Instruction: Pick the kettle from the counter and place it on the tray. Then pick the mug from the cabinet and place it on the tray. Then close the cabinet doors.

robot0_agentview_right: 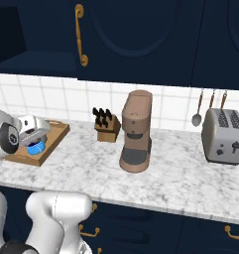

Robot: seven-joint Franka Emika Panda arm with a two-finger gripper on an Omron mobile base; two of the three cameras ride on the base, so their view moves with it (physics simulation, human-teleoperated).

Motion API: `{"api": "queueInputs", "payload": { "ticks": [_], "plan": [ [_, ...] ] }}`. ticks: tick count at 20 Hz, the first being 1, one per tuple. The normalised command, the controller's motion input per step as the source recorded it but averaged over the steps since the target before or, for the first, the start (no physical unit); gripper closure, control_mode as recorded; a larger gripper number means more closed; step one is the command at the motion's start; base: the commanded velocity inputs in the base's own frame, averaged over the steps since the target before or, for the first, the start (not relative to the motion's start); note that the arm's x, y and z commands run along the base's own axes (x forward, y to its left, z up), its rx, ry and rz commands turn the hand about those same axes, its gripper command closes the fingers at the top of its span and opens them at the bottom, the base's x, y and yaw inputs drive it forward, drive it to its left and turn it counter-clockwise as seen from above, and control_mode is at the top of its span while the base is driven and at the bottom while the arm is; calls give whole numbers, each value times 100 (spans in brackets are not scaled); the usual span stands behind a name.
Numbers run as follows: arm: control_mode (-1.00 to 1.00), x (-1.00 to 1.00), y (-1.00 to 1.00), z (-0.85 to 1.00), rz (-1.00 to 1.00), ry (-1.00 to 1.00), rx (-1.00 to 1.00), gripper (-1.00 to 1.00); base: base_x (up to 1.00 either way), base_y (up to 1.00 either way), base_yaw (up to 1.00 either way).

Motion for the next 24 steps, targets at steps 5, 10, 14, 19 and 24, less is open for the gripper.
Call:
{"api": "queueInputs", "payload": {
  "ticks": [5,10,14,19,24],
  "plan": [
    [-100,-38,79,-5,31,-9,-37,100,0,0,0],
    [-100,-3,26,0,8,-2,-13,100,0,0,0],
    [-100,0,55,-2,0,-1,-15,100,0,0,0],
    [-100,0,75,0,0,-4,-18,100,0,0,0],
    [-100,0,80,7,0,-10,-18,100,0,0,0]
  ]
}}
